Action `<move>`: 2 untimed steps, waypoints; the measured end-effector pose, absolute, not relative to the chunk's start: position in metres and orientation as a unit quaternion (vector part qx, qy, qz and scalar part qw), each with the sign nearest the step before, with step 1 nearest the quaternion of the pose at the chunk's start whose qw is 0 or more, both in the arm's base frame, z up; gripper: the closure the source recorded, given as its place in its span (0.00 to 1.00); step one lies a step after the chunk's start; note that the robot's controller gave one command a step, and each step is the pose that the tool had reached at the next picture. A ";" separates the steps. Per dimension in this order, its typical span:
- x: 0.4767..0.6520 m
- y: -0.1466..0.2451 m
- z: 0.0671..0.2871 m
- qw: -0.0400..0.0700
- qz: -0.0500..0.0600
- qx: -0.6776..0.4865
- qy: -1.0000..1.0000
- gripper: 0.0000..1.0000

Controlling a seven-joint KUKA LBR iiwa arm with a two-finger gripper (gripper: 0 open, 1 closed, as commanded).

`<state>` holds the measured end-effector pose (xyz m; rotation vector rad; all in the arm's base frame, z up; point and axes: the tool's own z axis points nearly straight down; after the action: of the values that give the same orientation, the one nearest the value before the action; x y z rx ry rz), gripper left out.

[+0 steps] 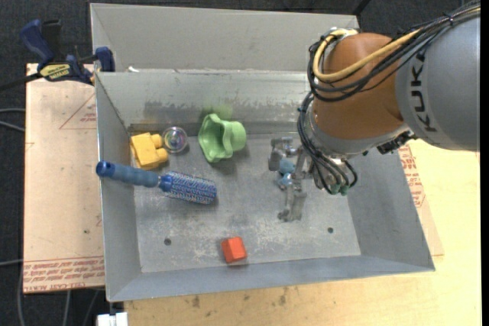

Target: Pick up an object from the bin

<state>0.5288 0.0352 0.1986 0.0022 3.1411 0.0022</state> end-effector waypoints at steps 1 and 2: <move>0.622 -0.018 0.165 0.002 -0.001 -0.098 0.995 0.00; 0.594 -0.057 0.090 -0.003 0.000 -0.072 0.997 0.00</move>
Offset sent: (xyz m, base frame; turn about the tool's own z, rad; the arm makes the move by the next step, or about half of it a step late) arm 0.0921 -0.0517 -0.0321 -0.2019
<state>0.5943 -0.0570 0.0902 -0.2267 3.1396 0.0012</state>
